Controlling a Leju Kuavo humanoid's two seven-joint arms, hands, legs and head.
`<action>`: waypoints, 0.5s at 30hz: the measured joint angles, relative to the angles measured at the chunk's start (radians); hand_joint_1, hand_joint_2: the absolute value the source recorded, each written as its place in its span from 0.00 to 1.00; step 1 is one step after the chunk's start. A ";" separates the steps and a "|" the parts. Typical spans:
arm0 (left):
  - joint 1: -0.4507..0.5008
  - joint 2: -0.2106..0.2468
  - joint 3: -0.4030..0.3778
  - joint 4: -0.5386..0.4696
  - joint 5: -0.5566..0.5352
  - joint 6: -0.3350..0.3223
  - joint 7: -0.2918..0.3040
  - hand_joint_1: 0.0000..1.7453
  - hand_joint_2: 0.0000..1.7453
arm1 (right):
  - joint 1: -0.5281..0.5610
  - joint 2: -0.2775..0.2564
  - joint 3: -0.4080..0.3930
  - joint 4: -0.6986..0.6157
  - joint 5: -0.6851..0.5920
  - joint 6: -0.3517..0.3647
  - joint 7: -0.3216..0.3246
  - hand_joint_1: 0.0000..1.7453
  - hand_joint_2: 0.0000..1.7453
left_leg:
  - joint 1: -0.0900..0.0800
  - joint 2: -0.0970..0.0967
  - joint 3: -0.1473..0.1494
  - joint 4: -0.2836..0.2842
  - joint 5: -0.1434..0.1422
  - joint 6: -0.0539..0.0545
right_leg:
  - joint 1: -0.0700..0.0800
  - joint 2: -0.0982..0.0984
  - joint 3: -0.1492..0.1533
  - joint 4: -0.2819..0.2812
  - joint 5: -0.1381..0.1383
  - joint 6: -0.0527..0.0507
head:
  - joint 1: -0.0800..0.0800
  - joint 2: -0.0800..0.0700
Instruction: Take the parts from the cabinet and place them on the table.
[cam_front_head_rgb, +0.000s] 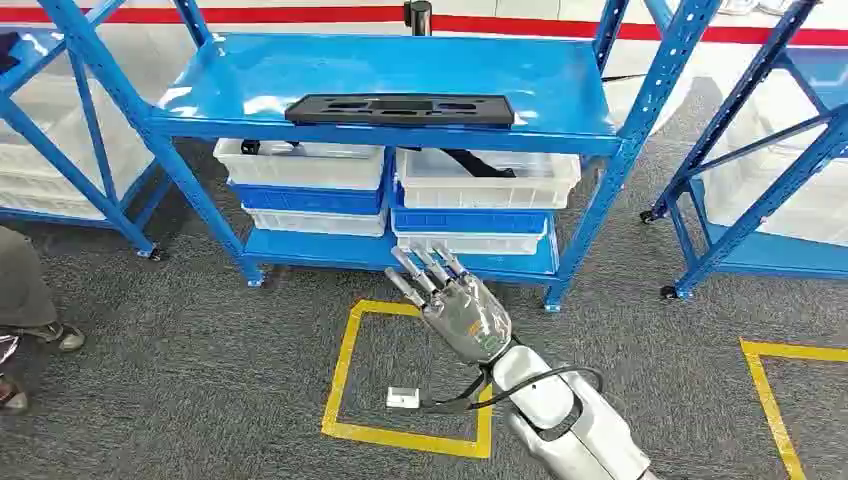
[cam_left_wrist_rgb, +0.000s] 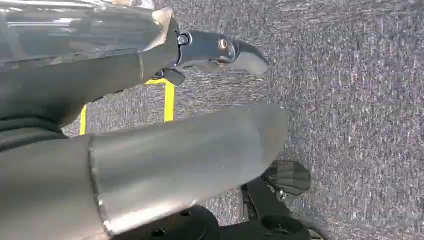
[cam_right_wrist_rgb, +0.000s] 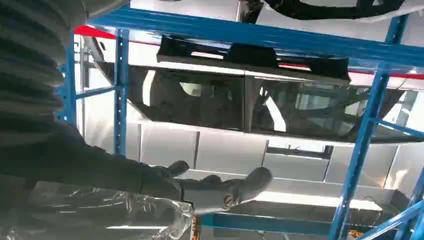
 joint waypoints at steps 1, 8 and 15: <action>0.000 0.000 0.000 0.000 0.000 0.001 0.000 0.00 0.00 | 0.000 0.000 0.000 0.000 0.000 0.000 0.000 0.00 1.00 | 0.000 0.000 0.000 0.000 0.000 0.001 | 0.000 0.000 0.000 0.000 0.000 0.000 | 0.000 0.000; -0.006 0.001 0.009 0.008 0.005 0.025 0.004 0.00 0.00 | -0.009 -0.009 -0.010 0.017 0.000 0.004 0.000 0.00 1.00 | 0.092 0.008 0.054 -0.037 -0.028 -0.089 | -0.051 0.009 -0.024 0.049 -0.013 0.103 | 0.021 0.000; -0.013 -0.018 0.014 0.010 0.001 0.025 -0.002 0.00 0.00 | -0.008 0.006 -0.028 0.038 0.007 0.012 0.043 0.00 1.00 | 0.079 0.040 -0.079 0.223 -0.151 -0.086 | -0.038 0.006 -0.054 0.089 -0.040 0.022 | -0.030 0.000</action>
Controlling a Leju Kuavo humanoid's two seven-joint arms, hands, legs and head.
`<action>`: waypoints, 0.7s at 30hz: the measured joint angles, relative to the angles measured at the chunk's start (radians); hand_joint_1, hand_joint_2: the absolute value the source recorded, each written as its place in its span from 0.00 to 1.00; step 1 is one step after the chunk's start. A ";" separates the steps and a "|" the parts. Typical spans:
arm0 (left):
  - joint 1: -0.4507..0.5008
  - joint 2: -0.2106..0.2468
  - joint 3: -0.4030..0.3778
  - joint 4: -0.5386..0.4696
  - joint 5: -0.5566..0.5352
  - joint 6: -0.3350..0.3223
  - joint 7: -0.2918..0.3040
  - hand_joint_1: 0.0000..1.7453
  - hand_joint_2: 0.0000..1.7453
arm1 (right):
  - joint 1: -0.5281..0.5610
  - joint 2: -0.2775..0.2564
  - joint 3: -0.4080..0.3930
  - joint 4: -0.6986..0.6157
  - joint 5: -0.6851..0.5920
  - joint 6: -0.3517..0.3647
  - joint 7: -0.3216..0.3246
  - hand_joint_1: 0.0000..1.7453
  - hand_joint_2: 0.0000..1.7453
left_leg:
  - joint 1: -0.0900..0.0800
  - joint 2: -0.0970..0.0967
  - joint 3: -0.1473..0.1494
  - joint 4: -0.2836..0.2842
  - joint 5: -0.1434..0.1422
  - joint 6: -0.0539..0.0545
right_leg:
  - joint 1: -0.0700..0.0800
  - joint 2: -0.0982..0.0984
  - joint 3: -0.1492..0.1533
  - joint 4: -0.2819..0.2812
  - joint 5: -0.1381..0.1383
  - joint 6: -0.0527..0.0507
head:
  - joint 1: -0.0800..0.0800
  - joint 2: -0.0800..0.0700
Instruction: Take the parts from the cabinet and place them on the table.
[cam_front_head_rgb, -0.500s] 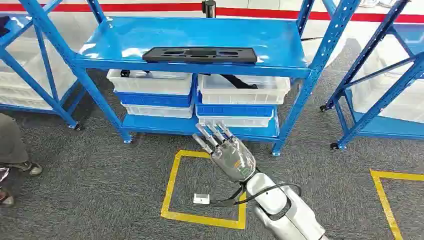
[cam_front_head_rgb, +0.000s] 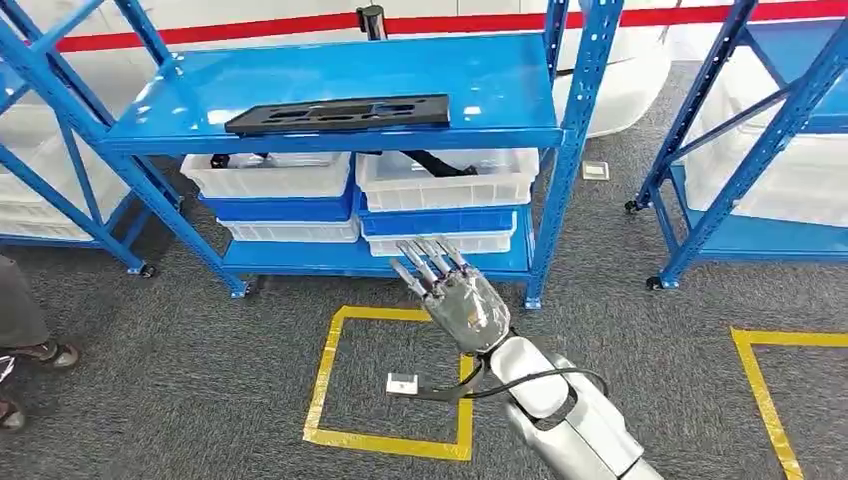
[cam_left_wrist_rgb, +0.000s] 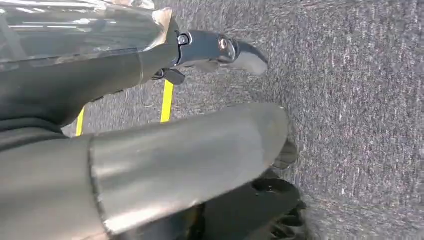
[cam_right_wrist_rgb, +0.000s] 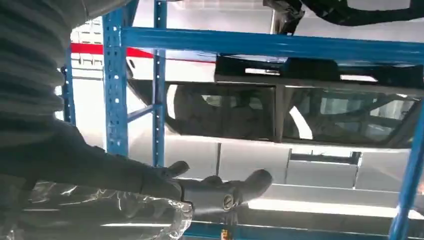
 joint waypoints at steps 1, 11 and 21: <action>0.000 -0.002 0.000 0.000 0.000 0.000 0.000 0.00 0.00 | 0.000 0.002 0.000 0.005 0.000 0.000 0.005 0.00 1.00 | -0.011 0.000 -0.053 0.090 -0.028 0.011 | 0.010 -0.003 0.000 0.000 0.000 0.000 | -0.003 0.000; -0.010 -0.007 0.015 -0.002 0.009 0.020 -0.024 0.00 0.00 | -0.020 0.027 -0.018 0.052 0.009 -0.006 0.022 0.00 1.00 | -0.146 -0.013 0.009 -0.152 0.139 0.202 | 0.086 -0.002 0.016 -0.034 0.019 -0.038 | 0.013 0.000; -0.021 -0.008 0.029 -0.002 0.023 0.018 -0.029 0.00 0.00 | -0.049 0.043 -0.018 0.093 -0.010 -0.002 0.021 0.00 1.00 | -0.128 -0.013 0.042 -0.193 0.168 0.160 | 0.065 -0.008 0.000 0.017 0.004 0.015 | 0.014 0.000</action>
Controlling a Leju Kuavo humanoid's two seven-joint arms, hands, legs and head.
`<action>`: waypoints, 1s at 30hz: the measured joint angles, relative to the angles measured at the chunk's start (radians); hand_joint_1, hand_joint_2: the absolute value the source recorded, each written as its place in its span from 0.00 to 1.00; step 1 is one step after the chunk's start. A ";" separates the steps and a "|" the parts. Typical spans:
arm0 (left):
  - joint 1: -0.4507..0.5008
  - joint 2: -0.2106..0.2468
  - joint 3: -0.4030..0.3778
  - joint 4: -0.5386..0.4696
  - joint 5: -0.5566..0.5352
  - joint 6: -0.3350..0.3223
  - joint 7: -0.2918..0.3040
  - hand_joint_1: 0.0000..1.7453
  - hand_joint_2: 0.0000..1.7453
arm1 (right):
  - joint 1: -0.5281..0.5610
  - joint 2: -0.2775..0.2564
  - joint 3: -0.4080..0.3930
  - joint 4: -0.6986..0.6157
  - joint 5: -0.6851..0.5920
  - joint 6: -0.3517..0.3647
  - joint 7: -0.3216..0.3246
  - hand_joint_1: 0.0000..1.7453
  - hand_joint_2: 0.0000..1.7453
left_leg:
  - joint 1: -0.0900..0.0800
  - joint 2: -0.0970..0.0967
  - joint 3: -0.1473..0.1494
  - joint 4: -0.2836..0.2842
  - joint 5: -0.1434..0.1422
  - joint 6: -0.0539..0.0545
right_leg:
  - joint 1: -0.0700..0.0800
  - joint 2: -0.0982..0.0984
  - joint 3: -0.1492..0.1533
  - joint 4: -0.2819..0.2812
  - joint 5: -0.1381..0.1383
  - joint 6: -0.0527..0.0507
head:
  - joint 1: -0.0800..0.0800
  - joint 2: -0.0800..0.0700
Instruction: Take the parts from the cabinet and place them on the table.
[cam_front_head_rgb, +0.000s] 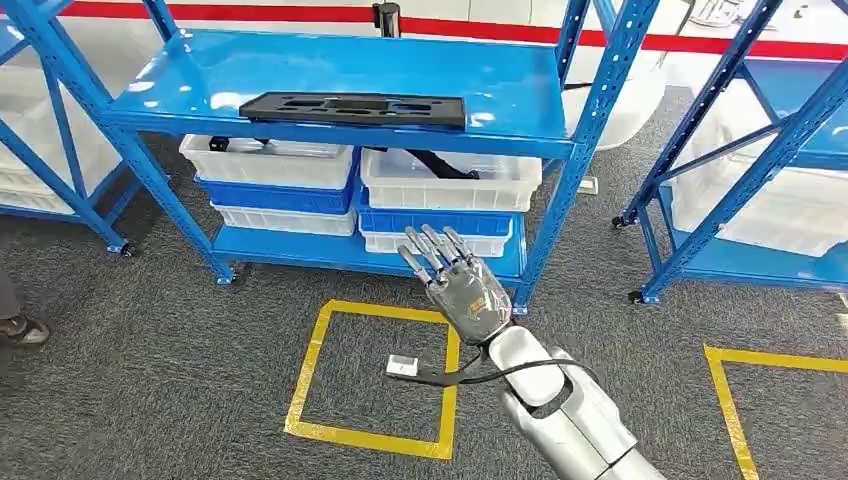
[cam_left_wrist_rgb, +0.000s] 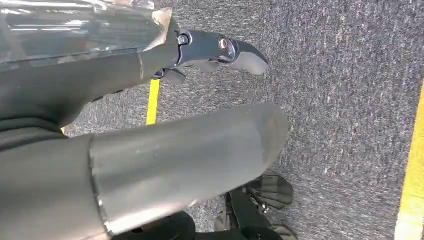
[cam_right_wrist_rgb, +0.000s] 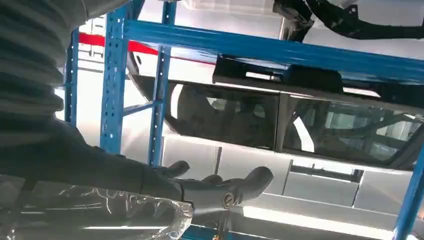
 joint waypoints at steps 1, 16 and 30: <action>-0.001 0.000 0.002 0.000 0.000 0.000 -0.001 0.00 0.00 | -0.005 0.003 0.000 0.003 0.000 0.000 0.000 0.00 1.00 | 0.000 0.000 0.000 0.003 -0.004 -0.005 | 0.000 -0.001 0.029 -0.069 0.011 -0.007 | 0.000 0.000; -0.004 0.003 0.014 -0.002 0.004 0.000 -0.003 0.00 0.00 | -0.030 0.035 0.002 0.037 0.000 0.000 -0.002 0.00 1.00 | 0.102 0.007 -0.032 0.009 0.040 -0.156 | -0.059 -0.002 0.065 -0.102 0.020 -0.043 | -0.006 0.000; -0.005 0.007 0.029 0.000 0.010 0.003 -0.009 0.00 0.00 | -0.024 0.053 0.002 0.064 0.015 -0.013 -0.008 0.00 1.00 | 0.024 -0.016 -0.021 -0.024 0.034 -0.052 | -0.003 -0.005 -0.020 0.054 -0.034 -0.032 | 0.008 0.000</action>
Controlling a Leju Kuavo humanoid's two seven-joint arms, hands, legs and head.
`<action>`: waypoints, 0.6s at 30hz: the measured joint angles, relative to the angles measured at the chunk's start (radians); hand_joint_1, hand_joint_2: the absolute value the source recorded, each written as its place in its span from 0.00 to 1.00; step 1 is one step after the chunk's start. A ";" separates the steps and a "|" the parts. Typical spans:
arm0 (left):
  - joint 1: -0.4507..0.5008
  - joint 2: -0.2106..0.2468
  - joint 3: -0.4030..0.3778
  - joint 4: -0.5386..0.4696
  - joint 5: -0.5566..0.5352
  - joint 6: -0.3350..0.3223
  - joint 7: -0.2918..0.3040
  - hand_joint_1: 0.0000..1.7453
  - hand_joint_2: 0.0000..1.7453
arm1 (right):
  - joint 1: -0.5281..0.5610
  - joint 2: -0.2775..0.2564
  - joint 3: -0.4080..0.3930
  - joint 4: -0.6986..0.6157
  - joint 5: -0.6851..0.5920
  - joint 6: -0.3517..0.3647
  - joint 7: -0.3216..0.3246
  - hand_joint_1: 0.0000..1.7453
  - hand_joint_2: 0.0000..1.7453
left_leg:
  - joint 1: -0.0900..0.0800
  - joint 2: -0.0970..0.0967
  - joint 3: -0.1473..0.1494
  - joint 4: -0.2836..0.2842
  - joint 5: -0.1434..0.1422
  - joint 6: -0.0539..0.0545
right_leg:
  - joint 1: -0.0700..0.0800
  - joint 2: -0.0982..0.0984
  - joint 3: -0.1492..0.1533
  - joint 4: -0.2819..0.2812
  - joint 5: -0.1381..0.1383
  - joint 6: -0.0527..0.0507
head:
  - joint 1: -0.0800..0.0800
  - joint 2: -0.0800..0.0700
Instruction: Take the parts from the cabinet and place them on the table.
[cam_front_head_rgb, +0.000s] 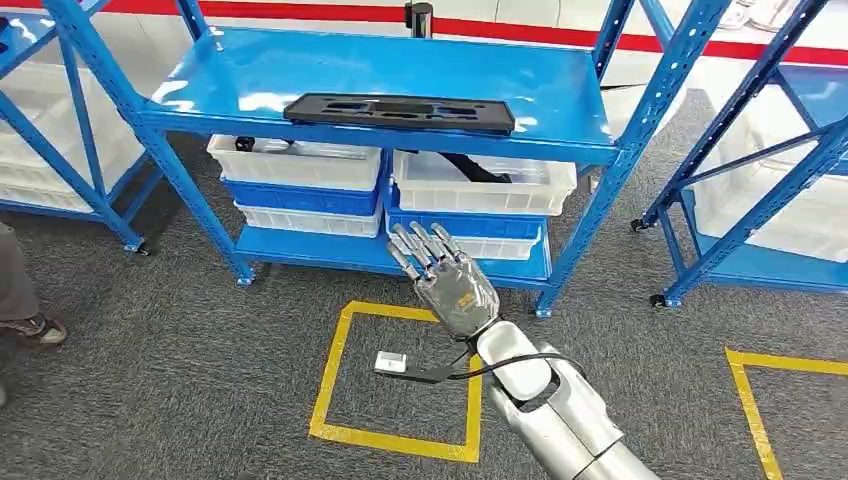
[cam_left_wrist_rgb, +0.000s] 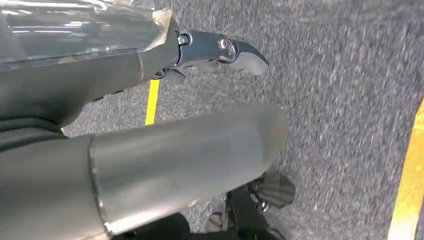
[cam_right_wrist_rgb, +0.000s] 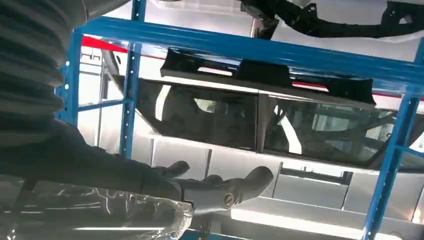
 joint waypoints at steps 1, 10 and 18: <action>0.000 0.000 0.000 0.000 -0.002 0.000 0.000 0.00 0.00 | 0.000 0.002 0.000 0.000 0.002 0.000 0.003 0.00 1.00 | -0.005 -0.001 0.003 0.000 -0.001 0.002 | 0.009 0.000 0.052 -0.101 0.034 -0.009 | 0.000 0.000; 0.000 0.002 0.002 0.001 -0.005 0.013 0.018 0.00 0.00 | 0.001 0.008 -0.001 -0.002 0.004 0.017 0.010 0.00 1.00 | -0.002 0.002 -0.041 0.102 -0.074 -0.034 | -0.009 -0.003 0.105 -0.186 0.064 -0.065 | -0.011 0.000; 0.010 0.008 0.015 0.001 0.001 0.011 0.018 0.00 0.00 | 0.008 0.009 0.000 0.011 -0.008 0.019 -0.012 0.00 1.00 | 0.062 0.022 -0.004 0.008 0.004 -0.093 | -0.024 -0.002 0.109 -0.182 0.057 -0.043 | -0.012 0.000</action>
